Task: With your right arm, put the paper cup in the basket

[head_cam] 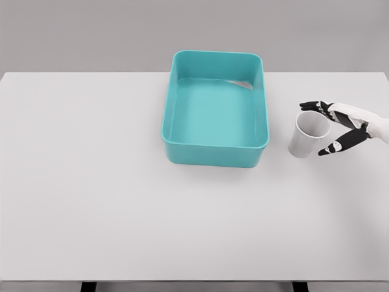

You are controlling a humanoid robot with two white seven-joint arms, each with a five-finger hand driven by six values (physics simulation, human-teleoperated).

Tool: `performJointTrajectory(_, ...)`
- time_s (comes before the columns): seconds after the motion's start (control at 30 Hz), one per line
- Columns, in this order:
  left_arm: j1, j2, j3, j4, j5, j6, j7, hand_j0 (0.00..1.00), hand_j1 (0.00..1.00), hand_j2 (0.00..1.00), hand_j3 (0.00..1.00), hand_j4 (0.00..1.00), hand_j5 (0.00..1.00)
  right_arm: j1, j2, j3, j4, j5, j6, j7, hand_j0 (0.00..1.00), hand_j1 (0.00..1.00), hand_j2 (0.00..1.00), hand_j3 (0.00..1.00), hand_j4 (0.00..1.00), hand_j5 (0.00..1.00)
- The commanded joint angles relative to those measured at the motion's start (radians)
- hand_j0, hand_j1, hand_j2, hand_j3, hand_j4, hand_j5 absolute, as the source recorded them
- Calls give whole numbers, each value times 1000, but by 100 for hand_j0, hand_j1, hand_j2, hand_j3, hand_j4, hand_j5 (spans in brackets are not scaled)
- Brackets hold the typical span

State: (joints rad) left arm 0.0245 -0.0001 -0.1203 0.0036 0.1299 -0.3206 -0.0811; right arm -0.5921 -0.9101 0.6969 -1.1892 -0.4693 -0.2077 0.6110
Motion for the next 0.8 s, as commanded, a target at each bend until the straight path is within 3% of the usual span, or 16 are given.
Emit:
performJointTrajectory(0.0, 0, 0, 1, -1, 0, 0, 0, 100, 100, 100, 100, 100, 100, 0, -1, 1, -3, -6, 1, 0, 100, 100, 100, 100, 100, 100)
performJointTrajectory(0.77, 0, 0, 1, 1, 0, 0, 0, 100, 100, 100, 100, 100, 100, 0, 5, 7, -50, -6, 2, 0, 100, 100, 100, 100, 100, 100)
